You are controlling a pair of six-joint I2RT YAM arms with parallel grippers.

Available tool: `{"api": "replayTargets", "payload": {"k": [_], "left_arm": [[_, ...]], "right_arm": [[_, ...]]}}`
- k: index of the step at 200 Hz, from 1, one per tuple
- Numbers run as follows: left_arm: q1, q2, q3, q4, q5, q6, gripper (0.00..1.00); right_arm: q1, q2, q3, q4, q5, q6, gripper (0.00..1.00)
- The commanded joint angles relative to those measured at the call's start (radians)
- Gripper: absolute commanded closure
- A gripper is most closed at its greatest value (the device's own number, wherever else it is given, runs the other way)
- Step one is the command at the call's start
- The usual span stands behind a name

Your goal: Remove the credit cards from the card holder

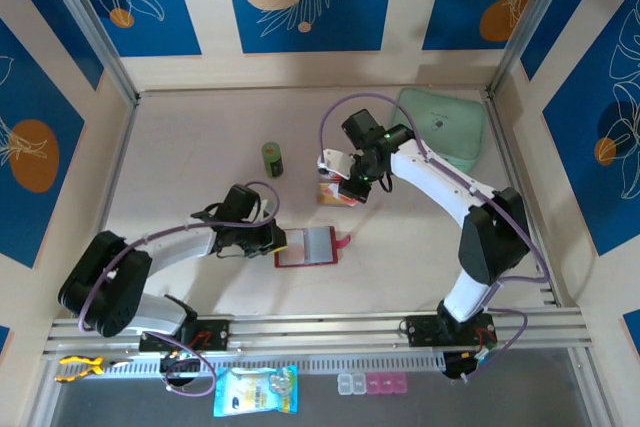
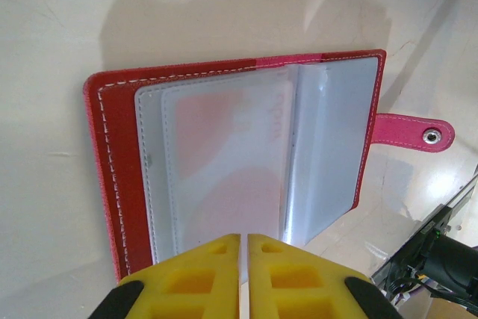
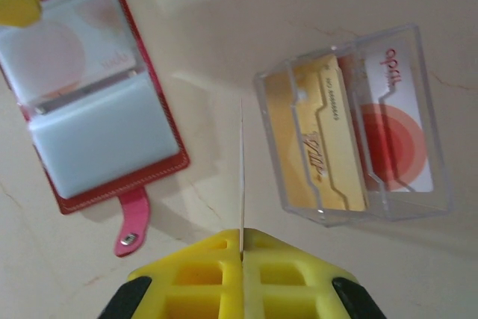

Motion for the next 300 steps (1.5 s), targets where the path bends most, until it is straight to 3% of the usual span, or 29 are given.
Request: {"api": "replayTargets", "payload": {"k": [1,153,185,206,251,300], "left_arm": [[-0.008,-0.02,0.013,-0.036,-0.016,0.006,0.89],[-0.006,-0.02,0.026,-0.048,-0.029,0.004,0.81],[-0.007,-0.019,0.028,-0.05,-0.029,0.007,0.81],[-0.006,-0.017,0.028,-0.05,-0.029,0.007,0.81],[-0.006,-0.019,0.026,-0.056,-0.032,0.015,0.81],[-0.005,-0.02,0.026,-0.059,-0.04,0.024,0.82]], "right_arm": [[-0.03,0.035,0.061,-0.04,0.0,-0.087,1.0],[-0.108,0.31,0.369,-0.066,-0.048,-0.179,1.0],[-0.112,0.333,0.372,-0.073,-0.052,-0.179,0.91],[-0.112,0.326,0.37,-0.071,-0.051,-0.171,0.85],[-0.106,0.261,0.342,-0.049,-0.08,-0.124,0.83],[-0.061,0.148,0.224,0.036,-0.14,0.07,0.84]]}}
